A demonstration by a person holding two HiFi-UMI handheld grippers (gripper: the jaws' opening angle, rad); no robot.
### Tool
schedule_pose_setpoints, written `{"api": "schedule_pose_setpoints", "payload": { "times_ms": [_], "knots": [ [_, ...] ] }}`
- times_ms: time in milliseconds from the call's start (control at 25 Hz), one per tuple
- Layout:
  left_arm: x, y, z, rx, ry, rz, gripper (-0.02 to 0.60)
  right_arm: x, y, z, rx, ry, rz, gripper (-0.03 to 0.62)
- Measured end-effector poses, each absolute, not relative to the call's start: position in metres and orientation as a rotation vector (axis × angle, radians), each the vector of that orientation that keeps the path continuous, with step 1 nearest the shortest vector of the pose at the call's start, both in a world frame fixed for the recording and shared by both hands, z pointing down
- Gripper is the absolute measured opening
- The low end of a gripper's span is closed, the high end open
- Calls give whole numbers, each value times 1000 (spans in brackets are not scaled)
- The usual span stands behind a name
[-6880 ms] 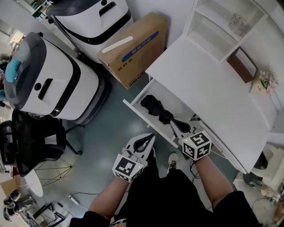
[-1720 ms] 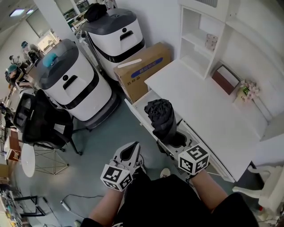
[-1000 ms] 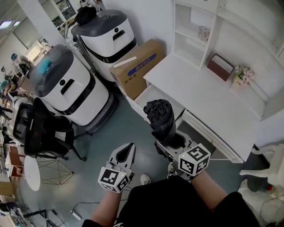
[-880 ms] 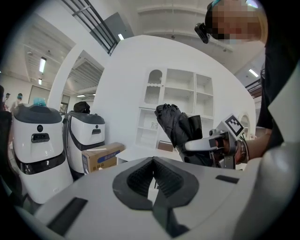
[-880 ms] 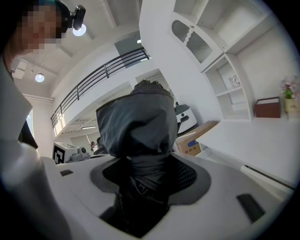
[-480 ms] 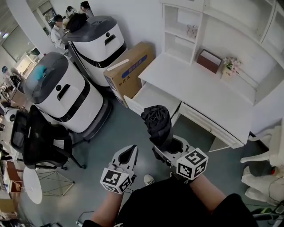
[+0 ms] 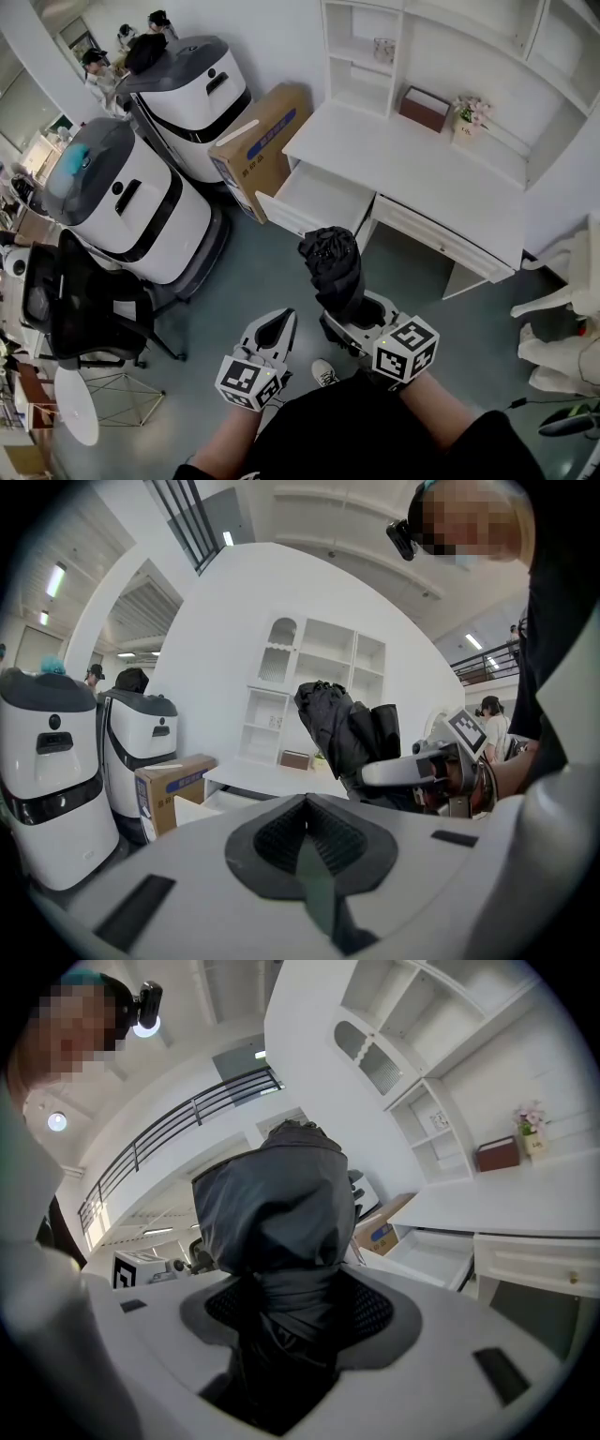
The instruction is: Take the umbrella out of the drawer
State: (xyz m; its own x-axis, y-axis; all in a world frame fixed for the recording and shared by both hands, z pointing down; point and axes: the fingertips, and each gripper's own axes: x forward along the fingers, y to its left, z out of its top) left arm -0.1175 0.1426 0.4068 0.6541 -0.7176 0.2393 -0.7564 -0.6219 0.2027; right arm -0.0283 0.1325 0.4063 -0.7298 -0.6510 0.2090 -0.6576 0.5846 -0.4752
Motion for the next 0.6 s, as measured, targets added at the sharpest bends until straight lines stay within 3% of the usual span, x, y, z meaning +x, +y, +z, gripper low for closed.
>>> {"api": "schedule_pose_setpoints", "payload": {
  "times_ms": [600],
  "knots": [
    [-122,158,403,2625,-1123,177,3,-39,153,404,1173,-2790,874,249]
  ]
}}
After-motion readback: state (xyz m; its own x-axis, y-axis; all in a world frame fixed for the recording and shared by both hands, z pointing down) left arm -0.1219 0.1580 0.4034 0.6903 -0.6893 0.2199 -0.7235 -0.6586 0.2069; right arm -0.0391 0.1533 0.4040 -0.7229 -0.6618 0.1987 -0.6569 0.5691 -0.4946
